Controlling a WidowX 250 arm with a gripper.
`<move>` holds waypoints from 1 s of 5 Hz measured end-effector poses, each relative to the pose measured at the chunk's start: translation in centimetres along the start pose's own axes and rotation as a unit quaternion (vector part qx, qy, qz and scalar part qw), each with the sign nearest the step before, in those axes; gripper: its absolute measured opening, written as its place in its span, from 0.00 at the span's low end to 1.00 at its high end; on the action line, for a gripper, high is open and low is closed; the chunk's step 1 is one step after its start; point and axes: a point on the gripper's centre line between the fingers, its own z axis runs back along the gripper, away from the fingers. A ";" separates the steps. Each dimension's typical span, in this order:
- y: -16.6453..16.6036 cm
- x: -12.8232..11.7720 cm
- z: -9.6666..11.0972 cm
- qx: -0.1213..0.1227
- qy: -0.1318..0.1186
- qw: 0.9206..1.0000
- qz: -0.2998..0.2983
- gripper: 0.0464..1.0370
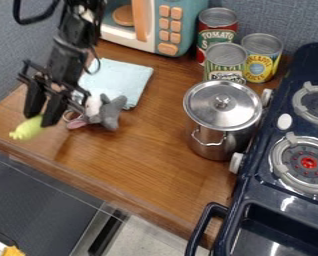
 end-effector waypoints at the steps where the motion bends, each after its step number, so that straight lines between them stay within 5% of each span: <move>1: -2.9 -1.6 -0.4 0.008 -0.014 0.997 -0.072 0.30; 3: -6.4 -4.4 0.9 -0.019 -0.071 0.984 -0.164 0.30; 5: -5.7 -3.9 1.0 -0.022 -0.077 0.986 -0.144 0.30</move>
